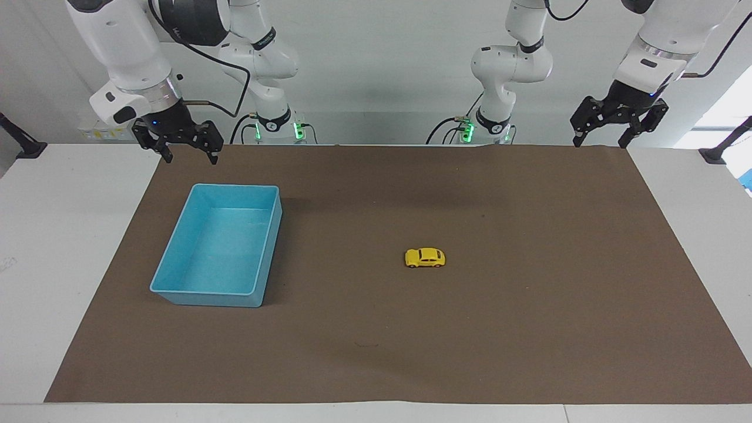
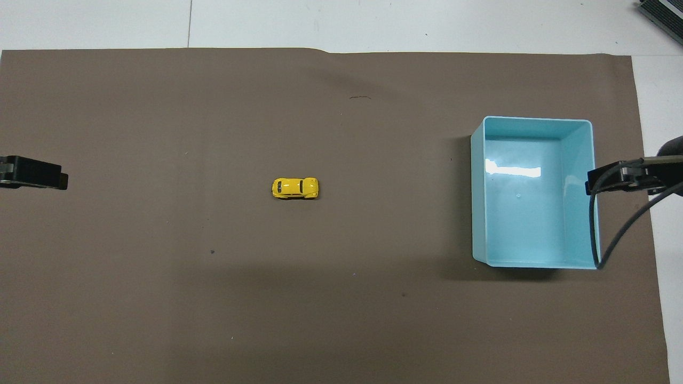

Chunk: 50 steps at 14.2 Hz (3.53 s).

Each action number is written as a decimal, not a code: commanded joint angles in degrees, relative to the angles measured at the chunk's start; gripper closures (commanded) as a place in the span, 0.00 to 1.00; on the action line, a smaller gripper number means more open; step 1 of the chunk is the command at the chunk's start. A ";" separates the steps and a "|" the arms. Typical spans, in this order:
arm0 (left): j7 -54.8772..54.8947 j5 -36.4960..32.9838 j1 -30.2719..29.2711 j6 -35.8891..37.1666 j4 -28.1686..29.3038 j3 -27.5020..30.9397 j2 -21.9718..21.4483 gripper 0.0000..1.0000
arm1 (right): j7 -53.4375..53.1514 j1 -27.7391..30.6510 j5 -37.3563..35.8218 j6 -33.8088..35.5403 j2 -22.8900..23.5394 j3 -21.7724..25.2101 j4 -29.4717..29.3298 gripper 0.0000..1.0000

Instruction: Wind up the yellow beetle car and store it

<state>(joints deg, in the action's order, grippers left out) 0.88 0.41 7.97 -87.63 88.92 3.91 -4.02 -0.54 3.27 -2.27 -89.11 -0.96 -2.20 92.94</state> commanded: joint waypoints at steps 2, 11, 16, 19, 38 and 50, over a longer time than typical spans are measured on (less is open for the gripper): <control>-0.09 -0.41 -0.59 0.27 1.69 -0.30 -1.42 0.00 | -0.69 0.42 1.04 0.61 -0.01 -0.17 -0.13 0.00; 0.00 -0.41 -0.59 0.18 1.69 -0.30 -1.42 0.00 | -0.69 0.42 1.04 0.61 -0.01 -0.17 -0.13 0.00; 0.00 -0.41 -0.59 0.18 1.69 -0.30 -1.42 0.00 | -0.69 0.42 1.04 0.61 -0.01 -0.17 -0.13 0.00; 0.00 -0.41 -0.59 0.18 1.69 -0.30 -1.42 0.00 | -0.69 0.42 1.04 0.61 -0.01 -0.17 -0.13 0.00; -30.45 -0.50 -3.05 -0.70 2.30 -0.30 -0.28 0.00 | -0.69 0.42 1.04 0.61 -0.01 -0.17 -0.13 0.00; -71.92 -0.07 2.39 -7.72 4.15 -1.01 4.11 0.00 | -0.69 0.42 1.04 0.61 -0.01 -0.17 -0.13 0.00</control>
<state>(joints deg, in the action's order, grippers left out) -62.15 0.44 8.36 -92.30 92.26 2.44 -0.98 -0.54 3.27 -2.27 -89.11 -0.95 -2.20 92.94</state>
